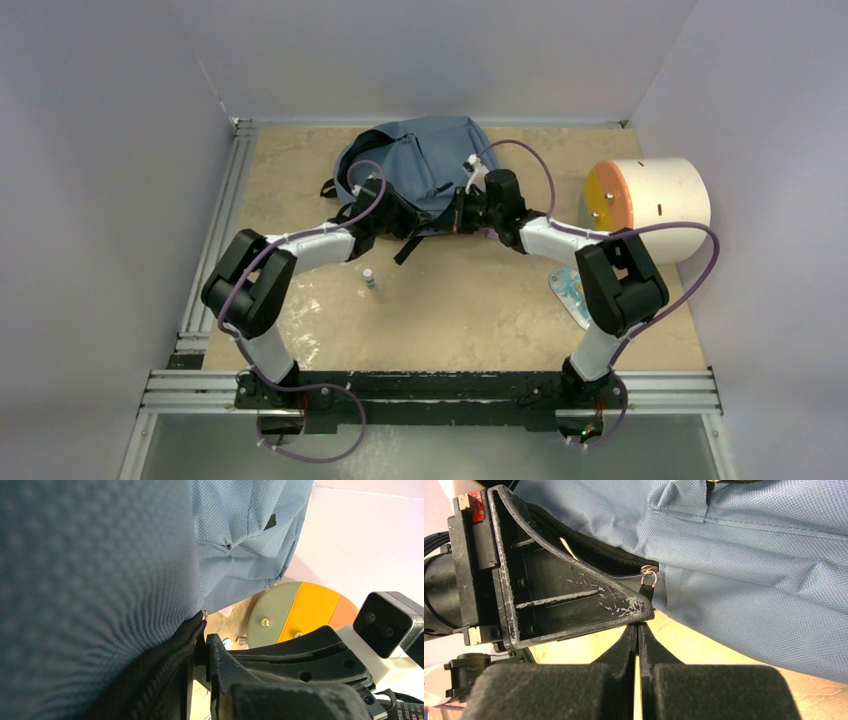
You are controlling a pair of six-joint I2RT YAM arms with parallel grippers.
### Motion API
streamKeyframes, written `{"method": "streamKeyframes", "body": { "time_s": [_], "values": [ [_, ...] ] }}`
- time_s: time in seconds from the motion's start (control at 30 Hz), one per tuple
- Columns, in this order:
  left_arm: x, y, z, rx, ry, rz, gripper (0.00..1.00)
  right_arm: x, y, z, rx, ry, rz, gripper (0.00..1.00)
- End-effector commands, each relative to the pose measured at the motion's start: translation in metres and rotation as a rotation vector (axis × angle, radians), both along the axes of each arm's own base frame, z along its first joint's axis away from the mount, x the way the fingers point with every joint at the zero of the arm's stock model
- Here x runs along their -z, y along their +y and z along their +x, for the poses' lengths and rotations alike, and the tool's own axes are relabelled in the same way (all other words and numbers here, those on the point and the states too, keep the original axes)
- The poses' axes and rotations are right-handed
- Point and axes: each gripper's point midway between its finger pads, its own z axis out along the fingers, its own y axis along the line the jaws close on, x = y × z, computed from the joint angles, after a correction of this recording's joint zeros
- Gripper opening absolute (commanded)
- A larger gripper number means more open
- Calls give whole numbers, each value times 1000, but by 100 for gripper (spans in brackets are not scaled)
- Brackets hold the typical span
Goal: Pack the student bag
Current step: Zip the student bag at the center of the board.
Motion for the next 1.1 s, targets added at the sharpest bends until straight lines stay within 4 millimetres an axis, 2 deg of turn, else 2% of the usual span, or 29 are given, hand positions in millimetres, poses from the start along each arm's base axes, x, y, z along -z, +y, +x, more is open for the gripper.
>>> {"method": "streamKeyframes", "body": {
  "time_s": [0.0, 0.07, 0.2, 0.27, 0.37, 0.57, 0.67, 0.73, 0.93, 1.07],
  "values": [
    [-27, -21, 3, 45, -61, -81, 9, -45, 10, 3, -39, -106, 60, 0],
    [-27, -22, 5, 46, -63, -80, 0, -45, 9, 2, -40, -108, 56, 0],
    [-30, -22, 8, 42, -76, -76, 0, -46, 7, -1, -41, -110, 46, 0],
    [-30, -20, 9, 44, -90, -60, 0, -46, 2, 1, -12, -118, 27, 11],
    [-31, -16, 8, 46, -108, -24, 0, -52, -14, 10, 97, -142, -10, 32],
    [-26, -8, 7, 92, -138, 116, 0, -67, -44, 21, 332, -164, 12, 58],
    [-19, -6, 6, 126, -127, 172, 0, -55, -56, 26, 438, -105, 6, 64],
    [-16, -5, 5, 140, -129, 192, 0, -45, -57, 27, 468, -61, 13, 67],
    [-15, -2, 2, 161, -129, 228, 0, -14, -63, 29, 553, 37, 1, 71],
    [-18, -2, 3, 162, -136, 228, 0, -2, -65, 31, 576, 61, -1, 71]
  ]
}}
